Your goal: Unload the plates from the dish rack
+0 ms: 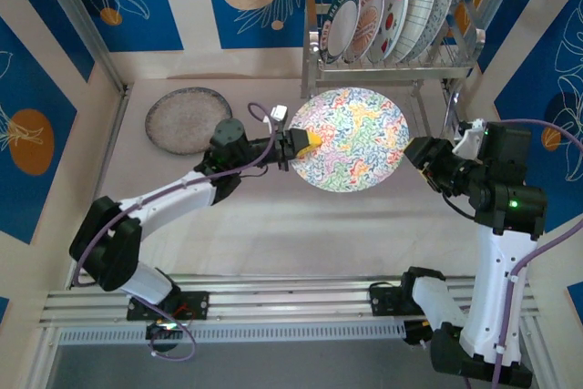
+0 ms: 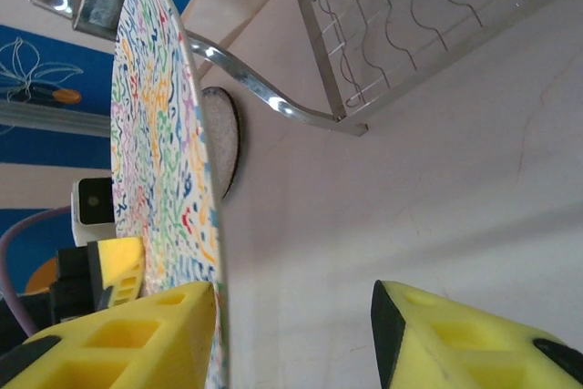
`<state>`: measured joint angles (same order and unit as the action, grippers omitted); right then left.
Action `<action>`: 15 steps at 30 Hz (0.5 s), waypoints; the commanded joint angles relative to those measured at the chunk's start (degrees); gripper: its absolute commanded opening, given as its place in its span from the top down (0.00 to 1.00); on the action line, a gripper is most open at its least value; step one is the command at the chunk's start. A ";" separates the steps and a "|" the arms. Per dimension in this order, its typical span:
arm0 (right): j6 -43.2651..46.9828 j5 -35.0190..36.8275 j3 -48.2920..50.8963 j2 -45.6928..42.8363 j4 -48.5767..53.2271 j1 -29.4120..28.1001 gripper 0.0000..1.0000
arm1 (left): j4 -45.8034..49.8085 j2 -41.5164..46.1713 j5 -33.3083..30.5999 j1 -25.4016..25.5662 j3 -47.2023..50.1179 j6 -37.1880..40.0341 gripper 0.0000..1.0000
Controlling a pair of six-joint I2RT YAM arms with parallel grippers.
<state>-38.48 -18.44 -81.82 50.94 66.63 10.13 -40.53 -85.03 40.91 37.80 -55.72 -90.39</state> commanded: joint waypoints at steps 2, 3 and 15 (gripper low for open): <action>2.53 -0.81 2.70 -2.73 -9.25 -4.09 0.50 | 1.31 5.89 0.57 -3.73 1.03 1.54 0.94; 2.42 -0.68 3.43 -3.45 -11.66 -5.23 0.50 | 2.04 6.85 0.73 -4.69 1.48 1.58 0.94; 14.30 15.12 7.86 -4.02 -31.74 -33.14 0.45 | 12.75 18.68 3.16 -19.12 6.14 2.96 0.94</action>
<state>-29.93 -9.34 -74.37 45.87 41.32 -18.48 -28.14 -69.12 42.39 20.91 -49.89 -89.01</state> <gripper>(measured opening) 0.553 0.110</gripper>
